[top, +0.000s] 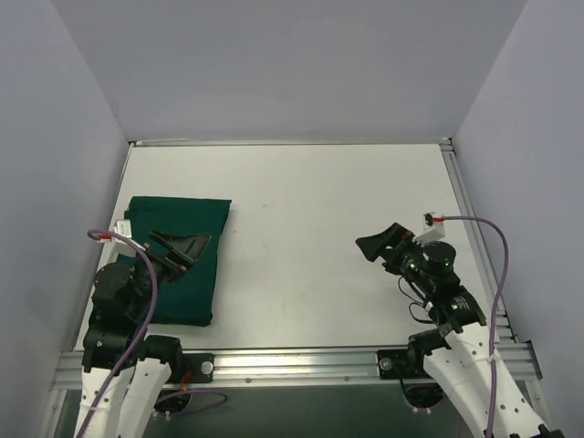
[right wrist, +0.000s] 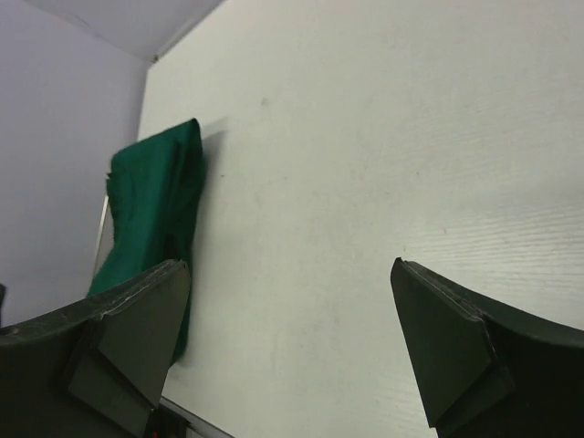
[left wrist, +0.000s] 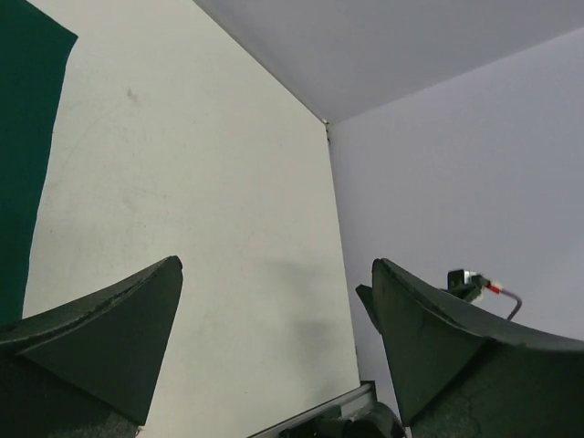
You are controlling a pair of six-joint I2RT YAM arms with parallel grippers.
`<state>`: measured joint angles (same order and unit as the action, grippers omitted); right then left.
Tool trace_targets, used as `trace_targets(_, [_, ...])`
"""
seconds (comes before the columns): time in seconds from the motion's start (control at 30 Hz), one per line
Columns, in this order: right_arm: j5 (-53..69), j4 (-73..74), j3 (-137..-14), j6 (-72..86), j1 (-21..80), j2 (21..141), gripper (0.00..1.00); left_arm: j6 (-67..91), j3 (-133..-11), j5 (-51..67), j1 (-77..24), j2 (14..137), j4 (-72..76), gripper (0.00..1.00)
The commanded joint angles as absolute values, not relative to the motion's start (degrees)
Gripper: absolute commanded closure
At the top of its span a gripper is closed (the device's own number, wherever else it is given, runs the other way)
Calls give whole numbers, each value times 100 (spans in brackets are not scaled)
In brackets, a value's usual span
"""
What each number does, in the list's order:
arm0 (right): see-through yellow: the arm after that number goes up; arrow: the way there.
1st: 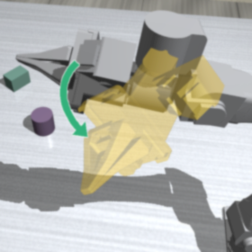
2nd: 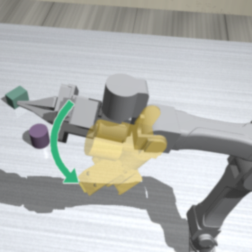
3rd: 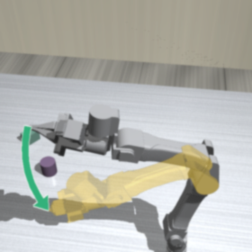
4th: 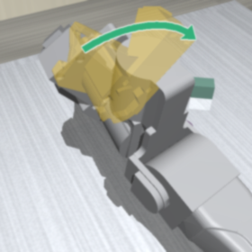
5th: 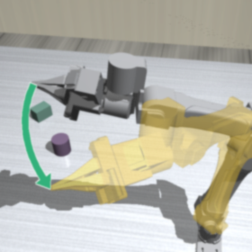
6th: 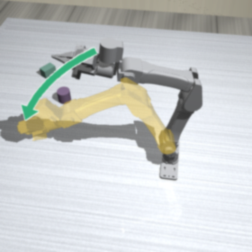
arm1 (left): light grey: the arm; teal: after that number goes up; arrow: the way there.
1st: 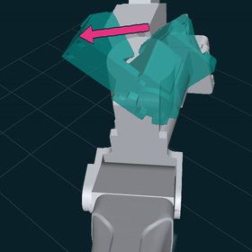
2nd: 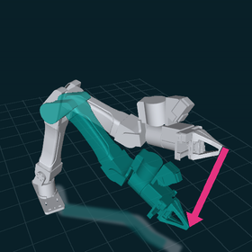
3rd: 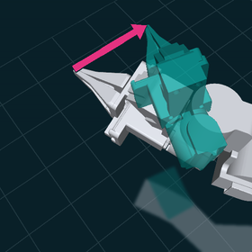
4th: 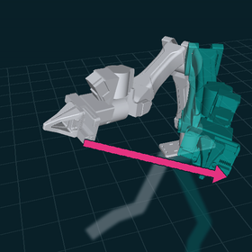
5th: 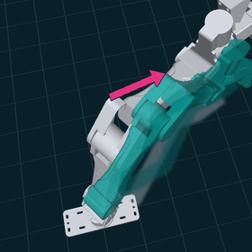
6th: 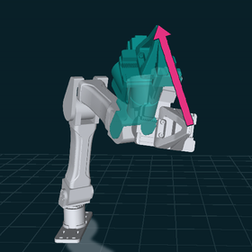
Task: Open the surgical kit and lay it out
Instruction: Open the surgical kit at the center of the board.
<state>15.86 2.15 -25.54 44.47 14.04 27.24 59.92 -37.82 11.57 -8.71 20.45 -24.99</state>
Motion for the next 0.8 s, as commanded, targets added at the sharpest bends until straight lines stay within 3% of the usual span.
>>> trace_targets(0.0, [1793, -339, -2742, 3955, 1476, 3468, 0, 5238, -4139, 1670, -835, 1899, -2619, 6])
trace_targets(0.17, [2304, -2379, -2882, 4096, 1888, 5085, 0, 5221, -4078, 1521, -835, 1591, -2505, 6])
trace_targets(0.3, [1443, -2548, -4119, 3727, 3151, 7332, 0, 4870, -4473, 1389, -835, 1792, -3257, 6])
trace_targets(0.5, [1116, -3199, -5965, 3727, 3998, 9838, 1, 4369, -5448, 389, -835, 2310, -4954, 6])
trace_targets(0.77, [1353, -3585, -8057, 3621, 4579, 11837, 3, 4192, -5687, 88, -844, 2224, -5502, 3])
